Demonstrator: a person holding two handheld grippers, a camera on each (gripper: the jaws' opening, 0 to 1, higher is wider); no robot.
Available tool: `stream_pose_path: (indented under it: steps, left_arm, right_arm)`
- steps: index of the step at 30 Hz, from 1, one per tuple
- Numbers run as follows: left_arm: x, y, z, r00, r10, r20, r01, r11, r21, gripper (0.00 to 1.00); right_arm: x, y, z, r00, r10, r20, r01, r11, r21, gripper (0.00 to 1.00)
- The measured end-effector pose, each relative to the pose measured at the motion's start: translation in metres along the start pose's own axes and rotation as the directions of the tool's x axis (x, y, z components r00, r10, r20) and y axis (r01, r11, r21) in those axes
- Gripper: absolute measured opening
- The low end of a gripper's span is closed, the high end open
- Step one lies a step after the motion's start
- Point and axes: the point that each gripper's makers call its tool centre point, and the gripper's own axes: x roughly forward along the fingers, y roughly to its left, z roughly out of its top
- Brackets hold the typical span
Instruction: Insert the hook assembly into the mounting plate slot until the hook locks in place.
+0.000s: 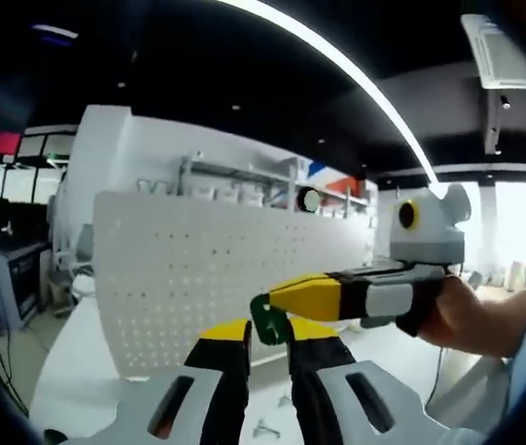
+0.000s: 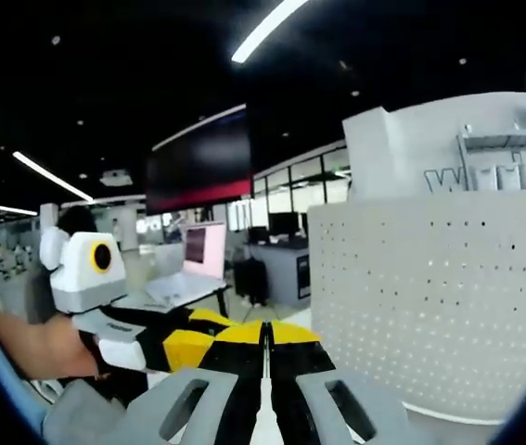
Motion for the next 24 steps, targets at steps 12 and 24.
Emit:
stream_pose_path:
  steps: [12, 24]
  left_arm:
    - [0.0045, -0.0003, -0.0006, 1.0, 0.008, 0.013, -0.008, 1.0, 0.013, 0.08]
    - [0.0068, -0.0002, -0.0025, 1.0, 0.008, 0.015, -0.008, 1.0, 0.018, 0.05]
  right_arm:
    - [0.0001, 0.0023, 0.001, 1.0, 0.008, 0.009, -0.008, 1.0, 0.02, 0.0]
    - [0.0013, 0.0007, -0.0026, 1.0, 0.007, 0.003, -0.007, 0.999, 0.034, 0.0]
